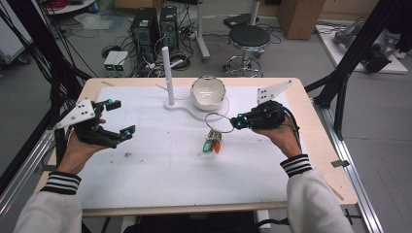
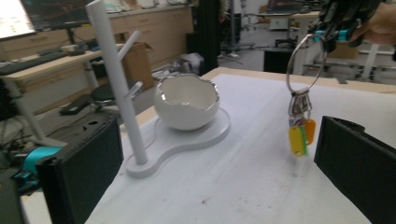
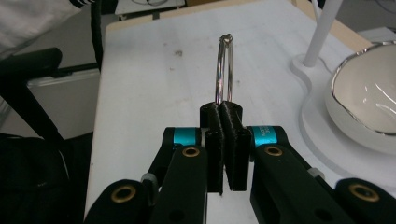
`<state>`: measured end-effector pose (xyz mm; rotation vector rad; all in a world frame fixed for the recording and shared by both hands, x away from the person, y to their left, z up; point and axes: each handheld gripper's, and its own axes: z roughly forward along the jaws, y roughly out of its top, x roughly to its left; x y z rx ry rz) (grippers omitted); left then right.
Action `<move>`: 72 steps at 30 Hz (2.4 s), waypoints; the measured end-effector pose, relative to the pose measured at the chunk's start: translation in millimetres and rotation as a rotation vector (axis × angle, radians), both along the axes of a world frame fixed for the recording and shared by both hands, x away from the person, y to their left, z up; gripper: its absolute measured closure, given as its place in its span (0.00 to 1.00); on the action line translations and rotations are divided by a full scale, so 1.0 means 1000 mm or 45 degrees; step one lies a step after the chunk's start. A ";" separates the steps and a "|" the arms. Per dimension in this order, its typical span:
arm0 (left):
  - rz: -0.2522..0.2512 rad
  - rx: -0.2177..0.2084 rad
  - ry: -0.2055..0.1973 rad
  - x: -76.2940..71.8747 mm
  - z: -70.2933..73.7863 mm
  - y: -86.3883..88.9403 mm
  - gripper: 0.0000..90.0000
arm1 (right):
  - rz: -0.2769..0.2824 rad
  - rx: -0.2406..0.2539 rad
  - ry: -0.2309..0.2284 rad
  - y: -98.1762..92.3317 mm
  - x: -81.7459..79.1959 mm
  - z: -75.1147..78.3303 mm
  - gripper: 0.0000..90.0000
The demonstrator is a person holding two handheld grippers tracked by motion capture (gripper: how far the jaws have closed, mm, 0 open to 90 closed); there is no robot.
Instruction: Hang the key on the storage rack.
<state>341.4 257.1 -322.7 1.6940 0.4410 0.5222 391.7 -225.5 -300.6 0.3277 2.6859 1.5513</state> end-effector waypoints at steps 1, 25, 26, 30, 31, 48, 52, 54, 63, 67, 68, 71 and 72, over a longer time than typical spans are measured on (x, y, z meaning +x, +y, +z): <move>-0.018 0.013 0.005 0.002 0.003 -0.005 0.02 | 0.010 0.011 -0.003 0.001 0.000 0.000 0.99; -0.357 0.151 0.100 0.036 0.020 -0.105 0.02 | 0.151 0.144 -0.006 0.021 0.001 -0.004 0.99; -0.365 0.159 0.107 0.037 0.019 -0.107 0.02 | 0.154 0.149 -0.008 0.021 0.001 -0.004 0.99; -0.394 0.189 0.119 0.038 0.015 -0.114 0.04 | 0.169 0.154 -0.012 0.023 0.000 -0.004 0.99; -0.398 0.187 0.120 0.038 0.014 -0.116 0.04 | 0.173 0.152 -0.008 0.023 0.000 -0.003 0.99; -0.565 0.231 0.114 0.037 0.009 -0.129 0.35 | 0.201 0.143 -0.015 0.027 -0.002 -0.004 0.99; -0.583 0.234 0.120 0.038 0.008 -0.130 0.43 | 0.206 0.142 -0.009 0.028 -0.003 -0.004 0.99; -0.590 0.232 0.127 0.038 0.008 -0.131 0.46 | 0.211 0.146 -0.012 0.028 -0.002 -0.004 0.99; -0.615 0.232 0.143 0.037 0.010 -0.135 0.73 | 0.225 0.146 -0.009 0.034 -0.002 -0.004 0.99; -0.591 0.237 0.144 0.037 0.013 -0.133 0.89 | 0.230 0.145 -0.002 0.034 -0.002 -0.004 0.99; -0.590 0.237 0.139 0.036 0.013 -0.132 0.95 | 0.228 0.145 -0.006 0.034 -0.002 -0.004 0.99; -0.577 0.246 0.127 0.035 0.014 -0.133 0.96 | 0.227 0.147 -0.007 0.035 -0.002 -0.005 0.99; -0.576 0.244 0.129 0.034 0.014 -0.133 0.96 | 0.229 0.149 -0.006 0.035 -0.001 -0.005 0.99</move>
